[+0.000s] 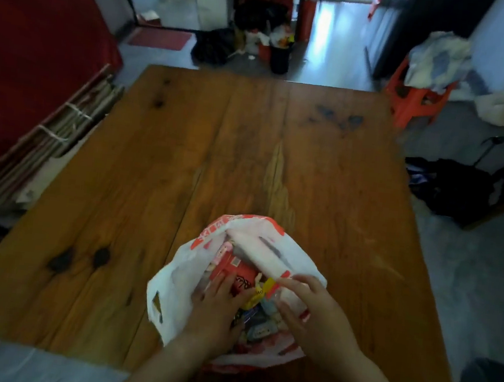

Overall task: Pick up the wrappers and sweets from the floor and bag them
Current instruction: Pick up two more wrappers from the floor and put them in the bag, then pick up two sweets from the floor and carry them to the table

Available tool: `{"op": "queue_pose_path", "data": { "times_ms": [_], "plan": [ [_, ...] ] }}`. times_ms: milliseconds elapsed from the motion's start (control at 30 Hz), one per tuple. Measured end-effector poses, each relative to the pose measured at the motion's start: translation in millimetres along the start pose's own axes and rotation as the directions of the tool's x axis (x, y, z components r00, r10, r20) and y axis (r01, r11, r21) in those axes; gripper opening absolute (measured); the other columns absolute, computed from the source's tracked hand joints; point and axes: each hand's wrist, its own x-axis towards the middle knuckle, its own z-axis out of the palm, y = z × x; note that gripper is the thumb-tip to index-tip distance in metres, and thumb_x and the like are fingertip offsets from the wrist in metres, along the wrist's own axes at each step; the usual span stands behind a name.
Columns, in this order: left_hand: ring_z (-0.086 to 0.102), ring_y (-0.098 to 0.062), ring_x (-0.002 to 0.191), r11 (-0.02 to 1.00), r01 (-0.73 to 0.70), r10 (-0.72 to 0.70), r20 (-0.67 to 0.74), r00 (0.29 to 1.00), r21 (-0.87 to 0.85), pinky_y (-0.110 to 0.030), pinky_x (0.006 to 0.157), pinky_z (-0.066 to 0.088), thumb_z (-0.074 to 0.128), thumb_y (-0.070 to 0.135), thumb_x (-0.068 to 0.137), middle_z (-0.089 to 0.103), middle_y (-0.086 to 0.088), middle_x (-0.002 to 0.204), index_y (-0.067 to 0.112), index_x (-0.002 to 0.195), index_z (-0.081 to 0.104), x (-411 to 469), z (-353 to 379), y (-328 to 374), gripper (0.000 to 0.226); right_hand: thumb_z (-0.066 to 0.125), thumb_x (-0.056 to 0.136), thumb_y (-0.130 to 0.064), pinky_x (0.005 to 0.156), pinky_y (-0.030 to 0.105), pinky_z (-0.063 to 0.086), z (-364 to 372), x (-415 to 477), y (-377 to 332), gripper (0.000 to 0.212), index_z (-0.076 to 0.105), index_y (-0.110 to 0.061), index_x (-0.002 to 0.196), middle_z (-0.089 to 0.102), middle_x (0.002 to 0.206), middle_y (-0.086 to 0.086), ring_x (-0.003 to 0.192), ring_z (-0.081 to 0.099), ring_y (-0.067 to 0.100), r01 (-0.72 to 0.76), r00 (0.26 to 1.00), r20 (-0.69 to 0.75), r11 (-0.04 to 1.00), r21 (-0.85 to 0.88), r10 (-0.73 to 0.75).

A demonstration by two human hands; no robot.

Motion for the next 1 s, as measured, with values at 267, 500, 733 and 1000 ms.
{"op": "queue_pose_path", "data": {
  "times_ms": [267, 500, 733, 1000],
  "plan": [
    [0.03, -0.013, 0.134, 0.951, 0.15, -0.213, -0.218, 0.952, -0.272, -0.032, 0.109, 0.029, 0.055, 0.04, 0.087, 0.035, 0.006, 0.146, 0.036, 0.134, 0.039, -28.5, -13.0, 20.5, 0.05, 0.049, 0.088, -0.048, 0.075, 0.02, 0.045, -16.9, 21.2, 4.8, 0.043, 0.044, -0.032, 0.127, 0.049, 0.127, -0.009, 0.104, 0.051, 0.005, 0.139, 0.987, 0.081, 0.99, -0.011, -0.138],
    [0.043, -0.01, 0.123, 0.88, 0.244, -0.418, -0.42, 0.805, -0.408, -0.02, 0.098, 0.033, 0.056, 0.037, 0.087, 0.048, 0.007, 0.136, 0.03, 0.129, 0.047, -90.0, -21.0, 38.7, 0.044, 0.044, 0.09, -0.05, 0.095, 0.031, 0.04, -0.5, 53.9, -19.0, 0.052, 0.039, -0.025, 0.135, 0.039, 0.144, 0.0, 0.128, 0.041, 0.019, 0.274, 0.953, 0.175, 0.951, -0.14, -0.249],
    [0.044, -0.01, 0.12, 0.728, 0.453, -0.663, -0.36, 0.657, -0.514, -0.02, 0.098, 0.032, 0.053, 0.049, 0.085, 0.048, 0.007, 0.135, 0.03, 0.131, 0.045, -162.9, 3.5, 40.7, 0.05, 0.04, 0.085, -0.058, 0.098, 0.032, 0.043, 15.8, 27.4, -52.8, 0.058, 0.044, -0.02, 0.128, 0.055, 0.128, 0.003, 0.117, 0.05, 0.02, 0.43, 0.888, 0.259, 0.886, -0.176, -0.38],
    [0.04, -0.015, 0.127, 0.535, 0.569, -0.825, -0.242, 0.511, -0.624, -0.028, 0.105, 0.033, 0.049, 0.052, 0.087, 0.041, 0.006, 0.142, 0.028, 0.136, 0.038, -278.0, 50.7, 10.1, 0.056, 0.042, 0.088, -0.053, 0.1, 0.033, 0.038, 87.8, -66.0, -125.6, 0.05, 0.052, -0.02, 0.124, 0.051, 0.132, 0.002, 0.121, 0.047, 0.022, 0.667, 0.659, 0.501, 0.744, -0.043, -0.561]
  ]
}}
